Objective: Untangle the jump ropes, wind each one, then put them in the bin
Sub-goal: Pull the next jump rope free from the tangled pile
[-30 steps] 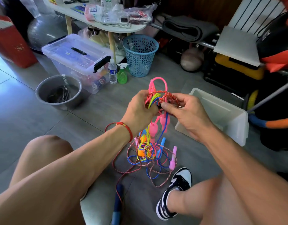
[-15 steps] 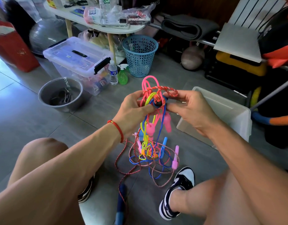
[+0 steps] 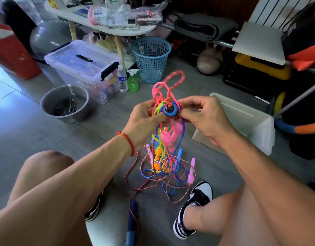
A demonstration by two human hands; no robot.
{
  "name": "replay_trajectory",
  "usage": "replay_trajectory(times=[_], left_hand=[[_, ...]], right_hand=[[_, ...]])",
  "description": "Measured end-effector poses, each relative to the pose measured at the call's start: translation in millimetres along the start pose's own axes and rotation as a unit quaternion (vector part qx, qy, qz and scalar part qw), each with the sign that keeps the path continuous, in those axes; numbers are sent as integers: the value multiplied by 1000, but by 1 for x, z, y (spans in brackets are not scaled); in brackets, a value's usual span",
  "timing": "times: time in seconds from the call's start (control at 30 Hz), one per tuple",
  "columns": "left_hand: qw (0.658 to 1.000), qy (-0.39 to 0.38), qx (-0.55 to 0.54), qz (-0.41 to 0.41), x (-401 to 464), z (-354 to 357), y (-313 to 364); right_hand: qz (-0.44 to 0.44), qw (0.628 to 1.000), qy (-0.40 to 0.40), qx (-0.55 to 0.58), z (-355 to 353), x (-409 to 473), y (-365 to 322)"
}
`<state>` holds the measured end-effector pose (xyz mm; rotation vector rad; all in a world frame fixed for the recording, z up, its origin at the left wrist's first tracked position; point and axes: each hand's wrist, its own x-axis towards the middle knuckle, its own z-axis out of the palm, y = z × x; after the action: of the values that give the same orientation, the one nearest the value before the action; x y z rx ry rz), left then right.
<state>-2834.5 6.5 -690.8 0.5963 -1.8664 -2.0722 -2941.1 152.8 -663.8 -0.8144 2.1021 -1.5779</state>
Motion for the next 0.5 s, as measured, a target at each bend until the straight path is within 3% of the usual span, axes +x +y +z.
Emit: replay_trajectory(times=[0.13,0.3,0.43,0.5], left_hand=[[1000,6,8,3,0,1,-2],[998,26,43,-22,3,4,-6],[997,53,9,-50,6,2,-5],[997,41,29,-53,5,2,-3]], right_hand=[[12,1000,9,-10,2,4,0],[-12,989,21,-148,3,9,3],[-48,982,-67,-167,10,-2,-3],[-91,970,-71,-212,12,-4,-4]])
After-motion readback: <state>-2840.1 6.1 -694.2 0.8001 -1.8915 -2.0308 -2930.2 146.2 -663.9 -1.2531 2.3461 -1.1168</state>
